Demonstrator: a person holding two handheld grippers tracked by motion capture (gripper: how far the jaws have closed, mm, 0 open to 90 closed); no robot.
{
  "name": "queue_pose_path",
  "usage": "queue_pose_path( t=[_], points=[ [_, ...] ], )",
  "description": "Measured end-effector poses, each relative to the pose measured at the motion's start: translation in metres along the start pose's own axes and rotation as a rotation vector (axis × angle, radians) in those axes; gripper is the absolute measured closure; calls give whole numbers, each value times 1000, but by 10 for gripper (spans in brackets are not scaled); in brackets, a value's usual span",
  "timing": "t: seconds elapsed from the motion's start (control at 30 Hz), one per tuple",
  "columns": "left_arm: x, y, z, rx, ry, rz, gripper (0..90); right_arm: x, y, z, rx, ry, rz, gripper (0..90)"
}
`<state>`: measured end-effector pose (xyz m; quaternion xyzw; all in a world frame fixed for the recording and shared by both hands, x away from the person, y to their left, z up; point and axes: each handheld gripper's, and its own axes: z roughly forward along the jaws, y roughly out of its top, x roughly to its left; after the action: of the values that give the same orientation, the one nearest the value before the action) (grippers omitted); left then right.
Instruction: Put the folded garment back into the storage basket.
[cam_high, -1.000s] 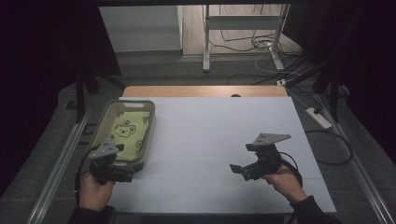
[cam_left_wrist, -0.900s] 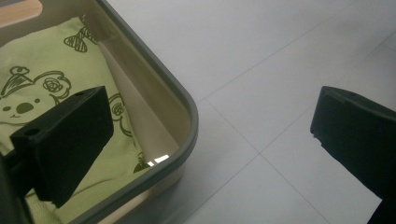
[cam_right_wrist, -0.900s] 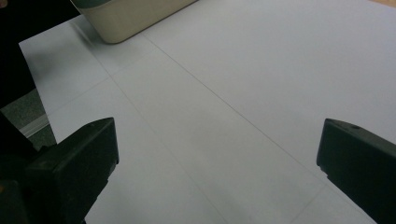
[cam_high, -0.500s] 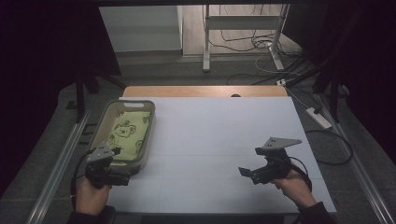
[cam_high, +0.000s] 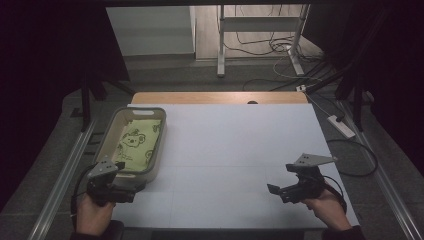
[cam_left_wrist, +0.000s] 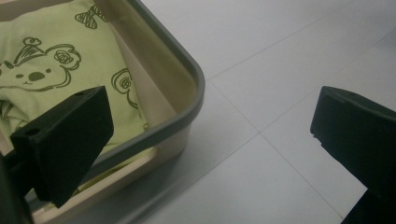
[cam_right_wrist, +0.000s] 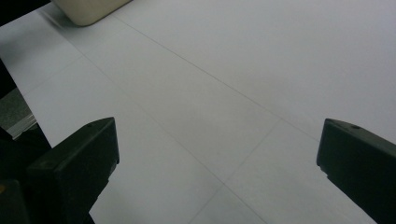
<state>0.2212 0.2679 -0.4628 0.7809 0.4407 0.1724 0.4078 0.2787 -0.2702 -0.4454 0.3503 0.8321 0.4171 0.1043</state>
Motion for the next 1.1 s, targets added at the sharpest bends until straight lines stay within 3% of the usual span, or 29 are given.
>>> queue_pose_path(
  t=[0.47, 1.1],
  points=[
    [0, -8, -8, 7, 14, -32, 0, -10, -19, -19, -10, -48, 47, 0],
    [-1, -17, -14, 35, 58, -53, 0, -21, -41, -48, -5, -163, 111, 0]
  ],
)
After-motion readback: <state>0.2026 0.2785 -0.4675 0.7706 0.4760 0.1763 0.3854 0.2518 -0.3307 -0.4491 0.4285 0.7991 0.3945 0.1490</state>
